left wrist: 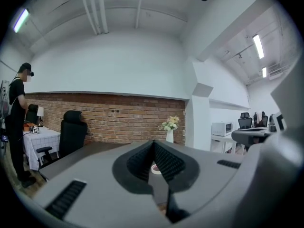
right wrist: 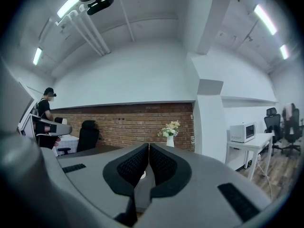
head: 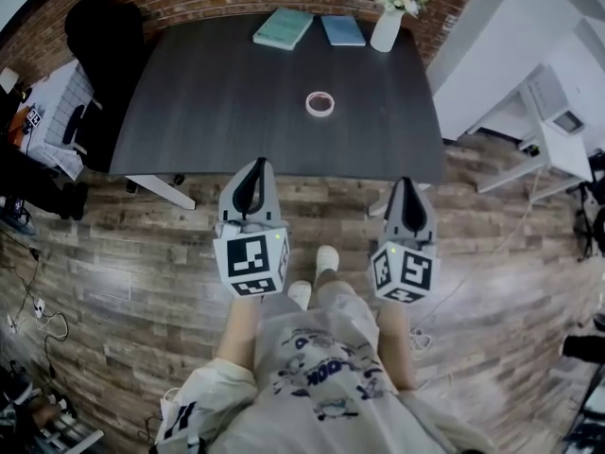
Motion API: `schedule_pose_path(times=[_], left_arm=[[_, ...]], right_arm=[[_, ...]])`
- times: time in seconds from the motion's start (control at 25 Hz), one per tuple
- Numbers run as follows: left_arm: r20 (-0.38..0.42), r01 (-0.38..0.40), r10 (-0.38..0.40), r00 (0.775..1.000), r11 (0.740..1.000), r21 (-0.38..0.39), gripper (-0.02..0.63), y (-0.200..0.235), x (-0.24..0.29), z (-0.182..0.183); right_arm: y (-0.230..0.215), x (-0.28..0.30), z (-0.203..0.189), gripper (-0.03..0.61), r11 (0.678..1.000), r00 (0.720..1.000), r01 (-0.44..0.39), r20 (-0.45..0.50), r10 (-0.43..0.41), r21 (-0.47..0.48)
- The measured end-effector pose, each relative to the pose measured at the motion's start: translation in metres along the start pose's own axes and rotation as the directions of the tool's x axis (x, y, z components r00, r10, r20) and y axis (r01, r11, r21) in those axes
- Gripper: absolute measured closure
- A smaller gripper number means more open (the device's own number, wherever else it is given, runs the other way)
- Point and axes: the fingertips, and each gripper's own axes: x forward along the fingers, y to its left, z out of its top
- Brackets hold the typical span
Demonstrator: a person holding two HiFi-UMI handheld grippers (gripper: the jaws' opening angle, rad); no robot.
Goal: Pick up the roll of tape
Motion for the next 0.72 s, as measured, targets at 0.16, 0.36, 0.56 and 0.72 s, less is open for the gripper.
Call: schedule_pose_path(times=[0.16, 0.36, 0.56, 0.72], left_arm=[[-0.017, -0.003, 0.003, 1.0, 1.0, -0.007, 0.612, 0.002, 0.03, -0.005], [-0.055, -0.007, 0.007, 0.998, 1.0, 0.001, 0.612, 0.007, 0.078, -0.014], [-0.067, -0.02, 0.021, 0.998, 1.0, 0.006, 0.612, 0.005, 0.129, -0.014], [-0.073, -0.016, 0.018, 0.997, 1.0, 0.021, 0.612, 0.003, 0.174, -0.006]], right_arm=[[-0.008, 0.03, -0.006, 0.569, 1.0, 1.0, 0.003, -0.015, -0.003, 0.004], [-0.015, 0.082, -0.015, 0.569, 1.0, 1.0, -0.004, -0.027, 0.005, 0.021], [-0.026, 0.136, -0.022, 0.569, 0.999, 0.999, -0.033, -0.035, 0.034, 0.024], [-0.037, 0.185, -0.019, 0.569, 0.998, 0.997, -0.06, -0.037, 0.06, 0.024]])
